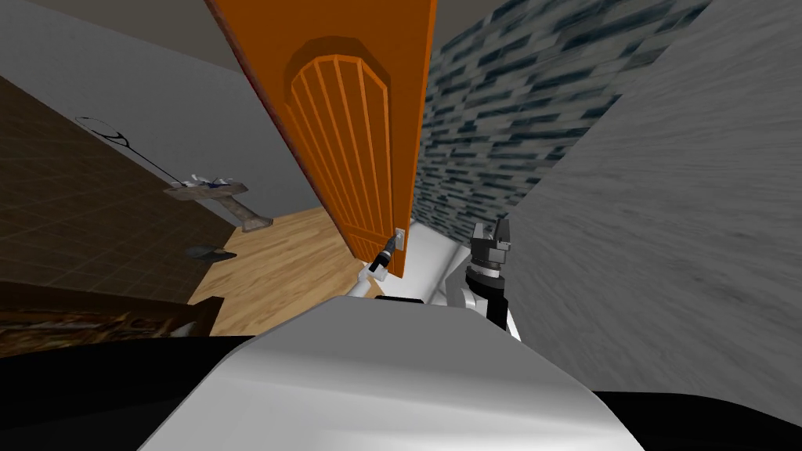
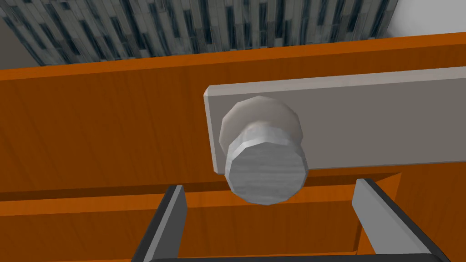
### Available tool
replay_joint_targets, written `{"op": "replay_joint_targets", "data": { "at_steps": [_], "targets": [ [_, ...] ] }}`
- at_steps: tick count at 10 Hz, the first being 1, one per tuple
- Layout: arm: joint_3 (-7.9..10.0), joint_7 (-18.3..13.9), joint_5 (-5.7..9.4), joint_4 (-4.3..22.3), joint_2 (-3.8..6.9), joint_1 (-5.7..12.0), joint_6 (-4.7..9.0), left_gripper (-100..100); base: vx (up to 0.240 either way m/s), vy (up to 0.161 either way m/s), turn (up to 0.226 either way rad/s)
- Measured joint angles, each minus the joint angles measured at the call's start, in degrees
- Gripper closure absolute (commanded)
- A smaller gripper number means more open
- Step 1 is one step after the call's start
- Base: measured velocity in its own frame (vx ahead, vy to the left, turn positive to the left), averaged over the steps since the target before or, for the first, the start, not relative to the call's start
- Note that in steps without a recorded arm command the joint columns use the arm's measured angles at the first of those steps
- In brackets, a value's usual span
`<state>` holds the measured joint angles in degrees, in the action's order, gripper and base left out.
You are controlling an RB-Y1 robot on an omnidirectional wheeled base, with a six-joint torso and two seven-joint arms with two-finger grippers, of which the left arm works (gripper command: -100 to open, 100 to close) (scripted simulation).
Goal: Push the door open
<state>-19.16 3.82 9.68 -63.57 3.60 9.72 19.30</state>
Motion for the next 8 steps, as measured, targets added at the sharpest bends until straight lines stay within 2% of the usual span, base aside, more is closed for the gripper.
{"op": "replay_joint_targets", "data": {
  "at_steps": [2, 3, 8],
  "targets": [
    [0.33, 0.1, -0.08, 0.5, -0.48, 0.21, 0.49, -100, 0.139, -0.042, -0.014],
    [0.35, 0.1, -0.09, 0.5, -0.52, 0.24, 0.55, 100, -0.009, 0.002, 0.008],
    [0.33, 0.1, -0.08, 0.6, -0.45, 0.12, 0.39, 100, -0.017, 0.006, -0.001]
  ]
}}
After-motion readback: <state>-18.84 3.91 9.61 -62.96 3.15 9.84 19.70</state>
